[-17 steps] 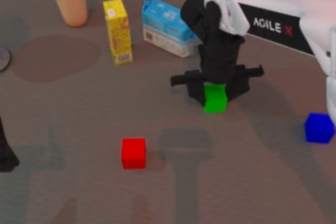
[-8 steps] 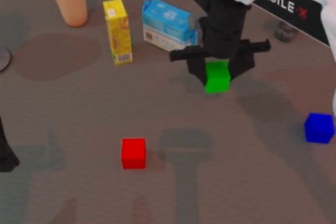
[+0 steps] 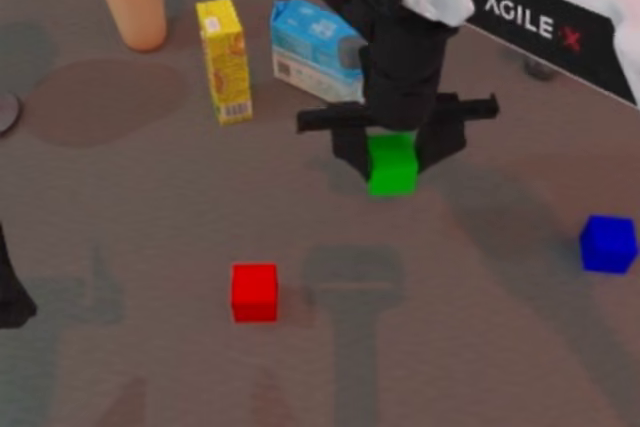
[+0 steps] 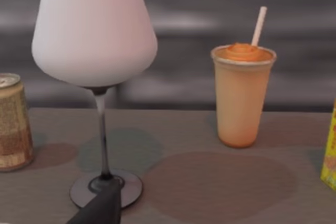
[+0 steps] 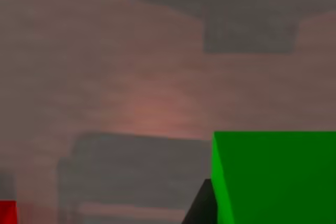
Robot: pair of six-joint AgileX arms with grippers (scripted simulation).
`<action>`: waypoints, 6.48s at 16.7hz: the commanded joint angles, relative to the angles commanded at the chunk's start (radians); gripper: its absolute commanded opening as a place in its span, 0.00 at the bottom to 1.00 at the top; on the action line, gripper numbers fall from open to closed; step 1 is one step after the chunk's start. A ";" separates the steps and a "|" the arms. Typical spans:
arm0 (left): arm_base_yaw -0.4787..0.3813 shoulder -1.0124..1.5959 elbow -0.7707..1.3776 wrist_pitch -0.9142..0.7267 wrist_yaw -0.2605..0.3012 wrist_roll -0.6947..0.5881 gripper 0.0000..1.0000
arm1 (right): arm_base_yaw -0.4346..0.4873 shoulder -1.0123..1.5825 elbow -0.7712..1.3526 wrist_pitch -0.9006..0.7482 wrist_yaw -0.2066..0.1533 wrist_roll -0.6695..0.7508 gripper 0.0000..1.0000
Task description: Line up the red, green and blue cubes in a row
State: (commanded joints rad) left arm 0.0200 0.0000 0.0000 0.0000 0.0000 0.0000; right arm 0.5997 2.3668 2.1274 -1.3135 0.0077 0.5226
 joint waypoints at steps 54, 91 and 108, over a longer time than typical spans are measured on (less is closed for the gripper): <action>0.000 0.000 0.000 0.000 0.000 0.000 1.00 | 0.218 -0.199 -0.362 0.144 0.001 0.299 1.00; 0.000 0.000 0.000 0.000 0.000 0.000 1.00 | -0.446 -0.343 -0.933 0.572 -0.006 -0.244 1.00; 0.000 0.000 0.000 0.000 0.000 0.000 1.00 | -0.446 -0.332 -0.946 0.596 -0.006 -0.244 0.10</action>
State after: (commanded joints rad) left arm 0.0200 0.0000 0.0000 0.0000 0.0000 0.0000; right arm 0.1537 2.0344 1.1813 -0.7177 0.0017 0.2786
